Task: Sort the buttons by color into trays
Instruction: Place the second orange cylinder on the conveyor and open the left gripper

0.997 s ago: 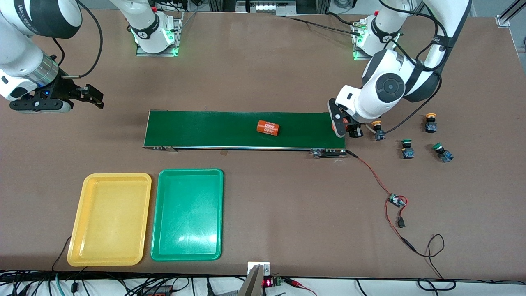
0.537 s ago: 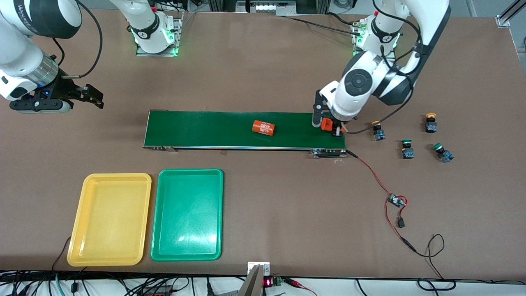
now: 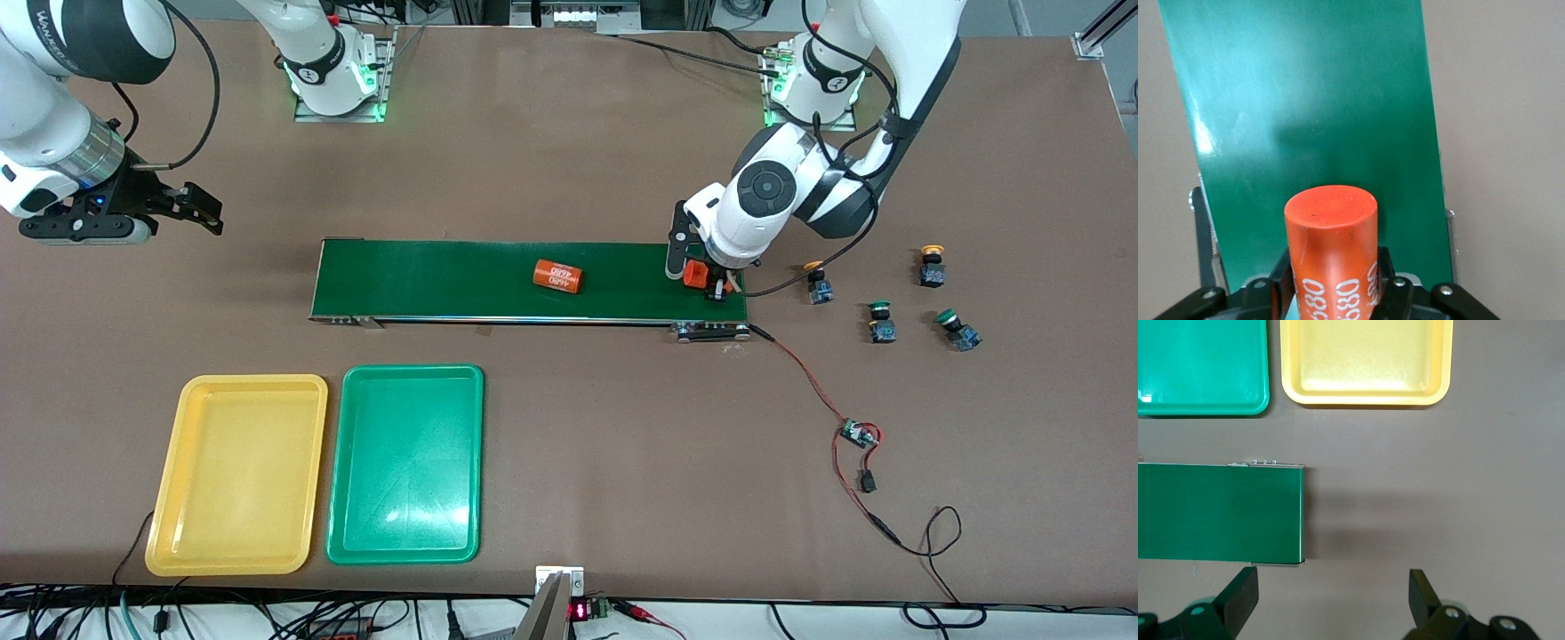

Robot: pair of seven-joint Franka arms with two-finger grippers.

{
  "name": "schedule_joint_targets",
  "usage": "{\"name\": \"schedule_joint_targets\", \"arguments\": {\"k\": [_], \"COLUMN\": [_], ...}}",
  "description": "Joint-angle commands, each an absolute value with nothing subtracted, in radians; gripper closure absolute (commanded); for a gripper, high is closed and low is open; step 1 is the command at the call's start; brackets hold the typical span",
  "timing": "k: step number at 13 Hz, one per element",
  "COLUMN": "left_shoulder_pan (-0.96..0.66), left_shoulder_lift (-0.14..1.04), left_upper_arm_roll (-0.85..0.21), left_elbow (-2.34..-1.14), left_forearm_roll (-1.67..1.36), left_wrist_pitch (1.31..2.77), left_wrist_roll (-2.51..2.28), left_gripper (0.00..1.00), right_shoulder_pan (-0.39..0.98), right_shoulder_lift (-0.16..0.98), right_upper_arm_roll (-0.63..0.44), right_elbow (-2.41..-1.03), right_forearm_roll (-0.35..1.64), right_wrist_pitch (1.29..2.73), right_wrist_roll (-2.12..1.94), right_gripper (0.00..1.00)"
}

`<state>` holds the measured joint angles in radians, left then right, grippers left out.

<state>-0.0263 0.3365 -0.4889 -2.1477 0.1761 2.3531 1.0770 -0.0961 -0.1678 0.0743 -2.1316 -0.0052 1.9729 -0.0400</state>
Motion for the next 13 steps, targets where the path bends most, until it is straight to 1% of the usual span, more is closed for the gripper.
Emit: {"name": "schedule_joint_targets", "arguments": {"k": [1,4,5,6,7,9,13], "left_shoulder_pan": [-0.020,-0.002,0.032,0.072,0.102,0.121,0.158], "left_shoulder_lift": [0.331,0.243,0.215,0.206,0.203,0.195,0.193], "left_upper_arm_roll": [-0.492,-0.480,-0.473,-0.463,-0.428,-0.378,-0.359], "left_elbow": [-2.145,-2.141,-2.140,-2.140,-2.140,-2.151,-2.154], "left_forearm_roll": [0.189,0.183,0.183,0.183,0.183,0.179,0.179], "left_wrist_pitch": [2.356,2.355,2.356,2.356,2.352,2.329,2.298], "left_wrist_roll": [1.072,1.072,1.072,1.074,1.084,1.030,0.552], "left_gripper": [0.00,0.00,0.00,0.00,0.00,0.00,0.00], "right_shoulder_pan": [-0.104,-0.100,-0.103,-0.103,-0.103,-0.101,-0.098], "right_shoulder_lift": [-0.163,-0.163,-0.163,-0.163,-0.161,-0.161,-0.156], "right_upper_arm_roll": [0.078,0.078,0.078,0.078,0.078,0.078,0.078], "right_elbow": [-2.114,-2.114,-2.114,-2.114,-2.114,-2.114,-2.114], "right_forearm_roll": [-0.002,-0.002,-0.002,-0.002,-0.002,-0.002,-0.002], "right_wrist_pitch": [1.953,1.933,1.933,1.936,1.936,1.937,1.941], "right_wrist_roll": [-0.037,-0.034,-0.035,-0.035,-0.035,-0.035,-0.034], "right_gripper": [0.00,0.00,0.00,0.00,0.00,0.00,0.00]}}
